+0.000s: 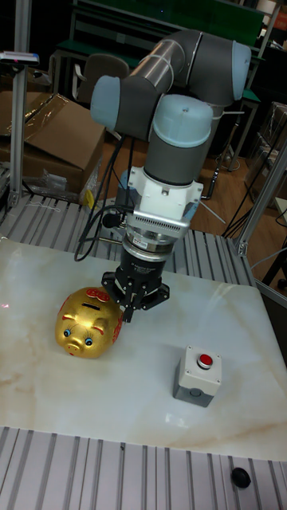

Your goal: Drop coins into a piggy bank

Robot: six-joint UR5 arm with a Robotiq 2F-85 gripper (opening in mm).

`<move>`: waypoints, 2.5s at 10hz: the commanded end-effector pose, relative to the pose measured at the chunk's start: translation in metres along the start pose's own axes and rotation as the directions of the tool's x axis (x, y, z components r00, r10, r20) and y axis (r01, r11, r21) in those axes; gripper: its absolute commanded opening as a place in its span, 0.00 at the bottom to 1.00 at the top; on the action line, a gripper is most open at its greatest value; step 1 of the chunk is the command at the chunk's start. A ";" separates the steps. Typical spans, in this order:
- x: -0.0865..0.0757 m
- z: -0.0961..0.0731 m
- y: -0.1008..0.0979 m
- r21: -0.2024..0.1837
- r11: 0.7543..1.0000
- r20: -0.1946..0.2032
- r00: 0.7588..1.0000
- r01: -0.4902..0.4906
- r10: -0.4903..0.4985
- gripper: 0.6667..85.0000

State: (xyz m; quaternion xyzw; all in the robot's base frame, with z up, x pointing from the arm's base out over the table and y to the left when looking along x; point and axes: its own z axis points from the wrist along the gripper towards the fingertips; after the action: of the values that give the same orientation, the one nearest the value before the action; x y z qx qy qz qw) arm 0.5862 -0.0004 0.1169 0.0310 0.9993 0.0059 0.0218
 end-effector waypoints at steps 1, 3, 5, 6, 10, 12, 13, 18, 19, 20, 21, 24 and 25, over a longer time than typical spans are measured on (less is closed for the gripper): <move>-0.010 0.000 0.002 -0.010 0.999 0.034 0.999 0.040 -0.039 0.00; -0.023 -0.001 0.005 -0.018 0.999 0.083 0.995 0.049 -0.047 0.00; -0.028 -0.002 0.014 -0.052 0.998 0.103 0.994 0.040 -0.035 0.00; -0.018 -0.001 0.013 -0.046 0.996 0.067 0.995 0.083 -0.079 0.00; 0.020 -0.023 -0.003 -0.005 0.968 -0.027 0.968 0.250 -0.250 0.00; 0.028 -0.032 -0.019 0.043 0.940 -0.053 0.941 0.337 -0.335 0.00; 0.030 -0.036 -0.026 0.059 0.920 -0.062 0.921 0.388 -0.384 0.00; 0.025 -0.044 -0.049 0.105 0.748 -0.093 0.756 0.655 -0.648 0.00; 0.026 -0.046 -0.052 0.108 0.709 -0.103 0.717 0.697 -0.689 0.00; 0.027 -0.048 -0.053 0.107 0.671 -0.107 0.680 0.733 -0.726 0.00; 0.026 -0.049 -0.055 0.113 0.629 -0.110 0.639 0.769 -0.761 0.00; 0.015 -0.048 -0.068 0.131 0.439 -0.115 0.454 0.889 -0.884 0.00; 0.010 -0.049 -0.073 0.146 0.383 -0.130 0.401 0.912 -0.907 0.00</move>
State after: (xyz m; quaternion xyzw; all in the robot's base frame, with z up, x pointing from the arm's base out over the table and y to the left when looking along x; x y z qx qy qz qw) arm 0.5620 -0.0643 0.1622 -0.4486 0.8891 -0.0905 -0.0016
